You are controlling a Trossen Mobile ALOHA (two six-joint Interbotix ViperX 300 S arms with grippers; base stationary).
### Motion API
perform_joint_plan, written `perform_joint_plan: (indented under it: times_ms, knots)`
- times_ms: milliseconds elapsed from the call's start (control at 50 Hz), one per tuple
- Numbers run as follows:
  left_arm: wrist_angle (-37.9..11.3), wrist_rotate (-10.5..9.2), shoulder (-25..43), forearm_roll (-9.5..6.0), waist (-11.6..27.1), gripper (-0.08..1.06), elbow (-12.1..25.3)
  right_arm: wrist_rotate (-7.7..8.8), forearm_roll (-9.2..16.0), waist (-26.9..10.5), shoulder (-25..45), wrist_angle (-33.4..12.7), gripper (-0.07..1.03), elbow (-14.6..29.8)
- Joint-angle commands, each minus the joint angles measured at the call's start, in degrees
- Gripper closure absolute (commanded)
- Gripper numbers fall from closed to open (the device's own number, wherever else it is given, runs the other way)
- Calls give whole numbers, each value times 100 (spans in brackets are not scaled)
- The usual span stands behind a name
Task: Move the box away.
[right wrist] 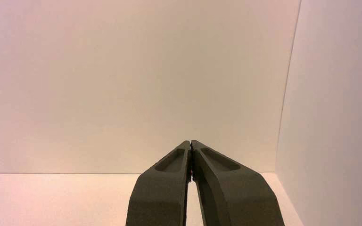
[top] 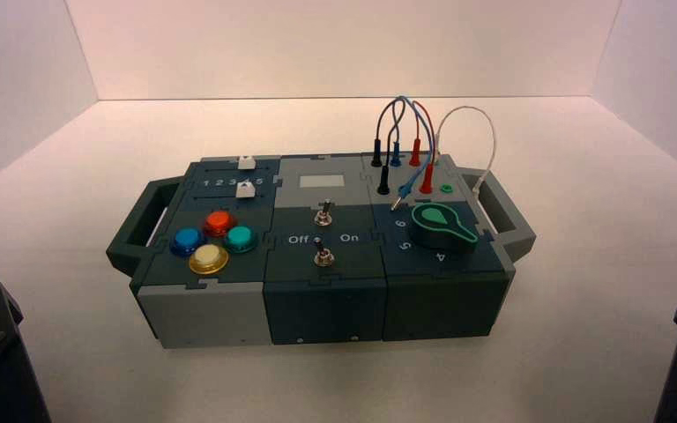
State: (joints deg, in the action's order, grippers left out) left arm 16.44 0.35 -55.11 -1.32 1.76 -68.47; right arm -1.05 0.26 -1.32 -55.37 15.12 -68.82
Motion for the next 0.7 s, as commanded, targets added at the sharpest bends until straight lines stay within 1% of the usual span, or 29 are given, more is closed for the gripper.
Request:
perform_joint_plan:
  times_ms: [20,340,520,600,700]
  knots:
    - [18,9,44,-9,44,100,88,18,0,-9,18,35,98,79]
    - [-18,9,44,-9,97,100,79,18,-9,-9,18,26,98,79]
    - [-44,18,44,-9,97,100,88,18,-9,-9,18,-88,98,97]
    - [-202,18,53,-9,123,100,123,18,-9,-35,18,-220,98,114]
    - [-729,18,62,-9,246,100,220,9,-9,-132,18,-589,98,220]
